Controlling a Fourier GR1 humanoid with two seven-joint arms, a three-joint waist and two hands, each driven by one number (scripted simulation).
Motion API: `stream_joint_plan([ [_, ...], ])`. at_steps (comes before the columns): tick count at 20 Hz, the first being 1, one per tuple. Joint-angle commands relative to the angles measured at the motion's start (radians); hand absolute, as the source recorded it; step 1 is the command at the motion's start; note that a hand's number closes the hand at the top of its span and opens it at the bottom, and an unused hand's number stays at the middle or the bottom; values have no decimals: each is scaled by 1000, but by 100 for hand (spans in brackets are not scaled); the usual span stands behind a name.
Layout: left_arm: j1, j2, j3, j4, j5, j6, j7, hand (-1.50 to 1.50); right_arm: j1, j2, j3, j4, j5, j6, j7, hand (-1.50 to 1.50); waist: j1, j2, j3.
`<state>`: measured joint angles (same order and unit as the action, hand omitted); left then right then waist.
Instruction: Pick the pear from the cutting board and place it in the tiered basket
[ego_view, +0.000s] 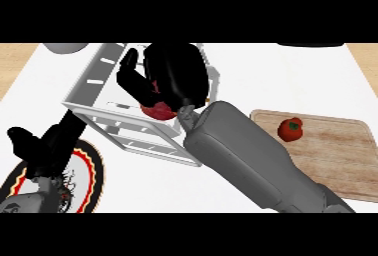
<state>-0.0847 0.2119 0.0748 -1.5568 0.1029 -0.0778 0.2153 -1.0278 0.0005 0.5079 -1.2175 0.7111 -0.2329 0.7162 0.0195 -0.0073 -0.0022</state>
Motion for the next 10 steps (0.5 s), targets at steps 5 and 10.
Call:
stream_joint_plan([
  [5,-43,0,7,19,-2,-6,22,0,-71,0,28,205,-92,-292,-86,-150,6,13,2],
  [10,-20,-2,5,-29,1,-8,57,0,-164,0,52,326,-151,-285,-113,-150,9,11,2],
])
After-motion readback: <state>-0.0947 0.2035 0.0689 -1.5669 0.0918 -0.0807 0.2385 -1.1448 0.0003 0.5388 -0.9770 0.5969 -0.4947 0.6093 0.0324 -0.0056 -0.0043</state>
